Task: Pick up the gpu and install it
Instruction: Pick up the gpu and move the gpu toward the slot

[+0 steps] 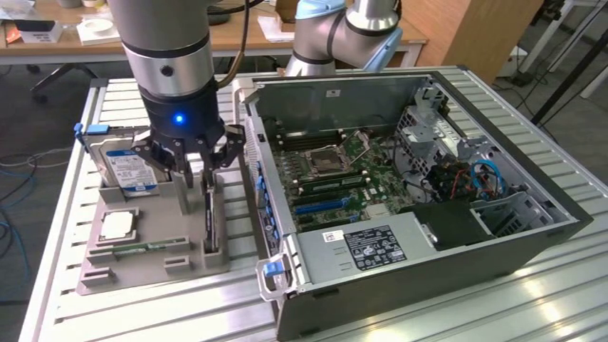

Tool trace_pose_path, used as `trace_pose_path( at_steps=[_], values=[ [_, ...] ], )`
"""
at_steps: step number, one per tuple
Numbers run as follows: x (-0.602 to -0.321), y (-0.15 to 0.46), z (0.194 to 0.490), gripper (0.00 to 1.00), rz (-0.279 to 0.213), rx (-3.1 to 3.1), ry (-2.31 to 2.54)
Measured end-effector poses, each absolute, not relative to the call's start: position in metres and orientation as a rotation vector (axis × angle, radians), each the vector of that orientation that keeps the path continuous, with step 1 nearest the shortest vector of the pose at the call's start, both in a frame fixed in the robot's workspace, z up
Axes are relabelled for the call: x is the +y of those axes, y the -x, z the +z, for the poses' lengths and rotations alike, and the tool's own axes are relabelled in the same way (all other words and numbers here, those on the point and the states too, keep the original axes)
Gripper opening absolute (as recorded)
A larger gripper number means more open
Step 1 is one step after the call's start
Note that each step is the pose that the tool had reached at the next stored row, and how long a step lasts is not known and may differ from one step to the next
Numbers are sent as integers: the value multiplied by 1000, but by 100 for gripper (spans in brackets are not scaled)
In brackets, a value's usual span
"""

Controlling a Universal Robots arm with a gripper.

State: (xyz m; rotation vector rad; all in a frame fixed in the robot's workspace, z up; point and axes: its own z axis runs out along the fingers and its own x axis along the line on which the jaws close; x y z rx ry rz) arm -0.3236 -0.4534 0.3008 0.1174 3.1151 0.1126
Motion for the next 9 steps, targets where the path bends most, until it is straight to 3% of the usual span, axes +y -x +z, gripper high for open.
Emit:
trace_pose_path(
  at_steps=[9],
  values=[
    [-453, 324, 301, 36, 113, 3115, -117]
  ],
)
